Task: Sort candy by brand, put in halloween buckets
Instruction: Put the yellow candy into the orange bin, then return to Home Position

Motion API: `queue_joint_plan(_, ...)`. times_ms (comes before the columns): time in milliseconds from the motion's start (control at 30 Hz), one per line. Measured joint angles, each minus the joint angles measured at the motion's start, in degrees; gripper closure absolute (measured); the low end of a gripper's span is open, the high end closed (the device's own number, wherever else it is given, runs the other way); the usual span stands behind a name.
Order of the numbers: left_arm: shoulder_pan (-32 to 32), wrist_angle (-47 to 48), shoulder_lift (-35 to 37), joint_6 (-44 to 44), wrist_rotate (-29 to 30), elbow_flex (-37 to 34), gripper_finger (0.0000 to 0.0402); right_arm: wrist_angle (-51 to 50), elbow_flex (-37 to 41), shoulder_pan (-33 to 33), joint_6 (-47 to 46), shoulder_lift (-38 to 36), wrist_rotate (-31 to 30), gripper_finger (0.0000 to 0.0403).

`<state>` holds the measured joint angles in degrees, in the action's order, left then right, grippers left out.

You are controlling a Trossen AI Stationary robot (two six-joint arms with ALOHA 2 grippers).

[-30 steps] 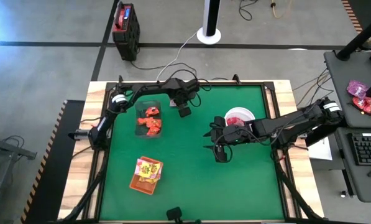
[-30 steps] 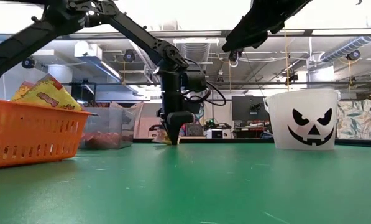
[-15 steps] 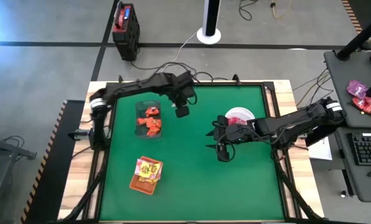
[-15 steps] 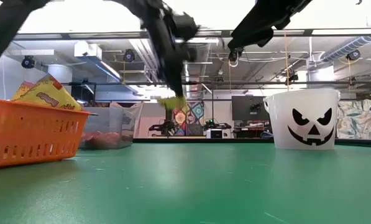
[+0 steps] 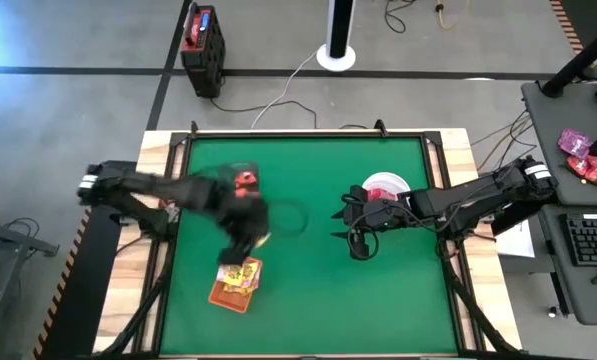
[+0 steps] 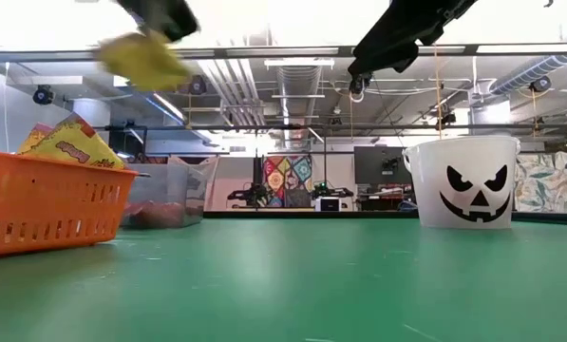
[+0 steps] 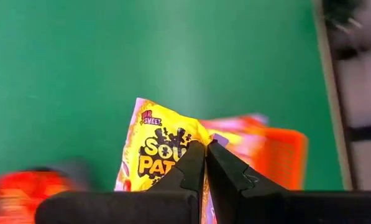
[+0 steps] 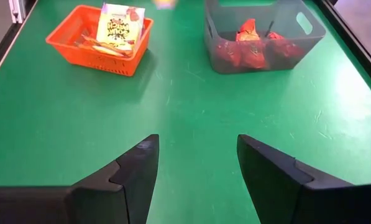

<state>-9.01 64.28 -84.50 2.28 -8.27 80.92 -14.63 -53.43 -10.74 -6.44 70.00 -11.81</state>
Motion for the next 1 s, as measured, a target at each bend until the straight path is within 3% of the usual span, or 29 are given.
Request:
queue_joint_plan(167,-11.77,-10.65,4.97,12.30,0.05,-11.95,0.0401,0.44,0.00,0.00,0.00,0.00,0.00,0.0193)
queue_joint_plan(333,-16.37,-22.99,5.79,19.09,1.64,-20.65,0.0401,1.96,0.00,0.00,-0.02,0.02,0.23,0.0193)
queue_joint_plan(500,-16.45,-20.57,4.69,24.17,3.27,-21.94,0.0391,2.07,0.00,0.00,-1.78,0.04,0.24,0.0193)
queue_joint_plan(700,-16.47,-19.62,4.60,26.68,3.28,-21.98,0.0341,1.77,0.00,-0.13,-2.56,0.35,0.26,0.0193)
queue_joint_plan(933,-16.82,-17.76,5.19,26.84,0.95,-21.67,0.0284,2.10,0.09,-0.13,-1.38,0.46,0.25,0.0193)
queue_joint_plan(1000,-18.05,-20.48,6.72,23.06,1.80,-21.20,0.0277,3.52,0.93,-0.13,-0.42,0.46,0.27,0.0193)
